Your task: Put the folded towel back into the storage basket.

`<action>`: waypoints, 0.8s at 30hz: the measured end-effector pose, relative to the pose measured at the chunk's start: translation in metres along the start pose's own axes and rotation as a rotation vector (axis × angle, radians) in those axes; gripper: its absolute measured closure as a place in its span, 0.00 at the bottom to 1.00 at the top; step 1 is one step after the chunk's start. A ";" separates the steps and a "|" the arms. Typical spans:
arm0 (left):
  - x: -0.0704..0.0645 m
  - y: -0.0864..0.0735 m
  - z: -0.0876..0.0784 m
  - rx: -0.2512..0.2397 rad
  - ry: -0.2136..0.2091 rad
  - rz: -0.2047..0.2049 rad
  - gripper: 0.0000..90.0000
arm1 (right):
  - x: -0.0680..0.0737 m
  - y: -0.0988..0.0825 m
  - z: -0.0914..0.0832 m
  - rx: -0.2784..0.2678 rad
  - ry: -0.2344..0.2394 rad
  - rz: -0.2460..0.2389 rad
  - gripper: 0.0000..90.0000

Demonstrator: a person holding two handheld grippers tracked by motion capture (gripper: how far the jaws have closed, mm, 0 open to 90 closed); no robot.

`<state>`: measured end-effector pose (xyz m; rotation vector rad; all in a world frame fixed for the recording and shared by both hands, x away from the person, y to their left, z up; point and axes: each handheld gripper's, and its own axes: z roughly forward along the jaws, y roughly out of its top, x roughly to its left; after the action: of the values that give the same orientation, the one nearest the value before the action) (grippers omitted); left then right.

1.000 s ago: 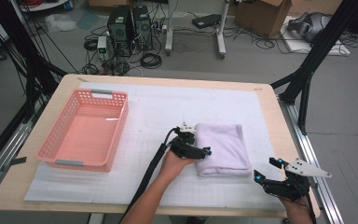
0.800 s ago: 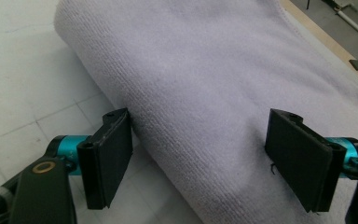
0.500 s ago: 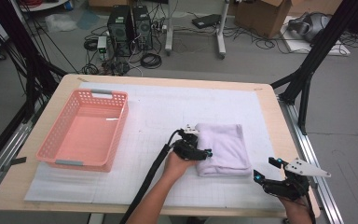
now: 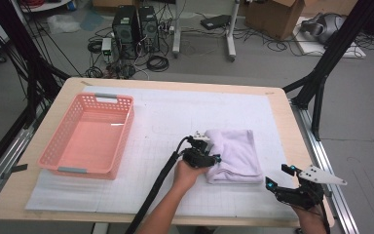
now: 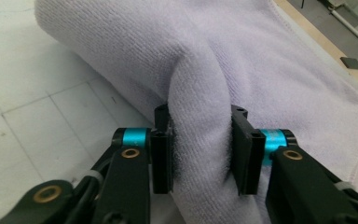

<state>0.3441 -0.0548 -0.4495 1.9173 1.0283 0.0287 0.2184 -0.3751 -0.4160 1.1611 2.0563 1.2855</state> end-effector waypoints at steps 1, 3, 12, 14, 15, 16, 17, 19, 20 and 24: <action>0.000 0.000 0.000 -0.001 -0.003 0.000 0.76 | 0.000 0.000 0.000 -0.002 -0.002 0.000 0.21; 0.000 0.000 -0.002 -0.004 -0.002 0.008 0.78 | -0.001 0.000 0.000 0.001 -0.002 0.001 0.21; 0.000 -0.003 -0.010 -0.072 -0.051 -0.012 0.79 | -0.003 -0.001 -0.001 -0.008 -0.008 0.018 0.21; -0.002 -0.001 -0.014 -0.090 -0.066 -0.012 0.79 | -0.003 -0.001 -0.001 -0.006 -0.011 0.014 0.21; -0.003 -0.001 -0.016 -0.099 -0.077 -0.011 0.79 | -0.003 -0.001 -0.002 -0.007 -0.010 0.016 0.21; -0.004 0.000 -0.018 -0.110 -0.084 -0.009 0.79 | -0.003 -0.001 -0.002 -0.007 -0.011 0.014 0.21; -0.005 0.000 -0.019 -0.115 -0.092 -0.007 0.79 | -0.003 -0.001 -0.002 -0.006 -0.011 0.013 0.21; -0.006 0.001 -0.022 -0.122 -0.103 -0.003 0.79 | -0.003 -0.001 -0.002 -0.007 -0.009 0.014 0.21; -0.007 0.001 -0.023 -0.127 -0.109 -0.005 0.79 | -0.003 -0.001 -0.002 -0.007 -0.009 0.015 0.21; -0.010 0.002 -0.028 -0.146 -0.132 0.002 0.80 | -0.003 -0.001 -0.001 -0.008 -0.008 0.021 0.21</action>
<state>0.3277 -0.0415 -0.4287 1.7634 0.9108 -0.0210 0.2184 -0.3782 -0.4168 1.1853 2.0367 1.2960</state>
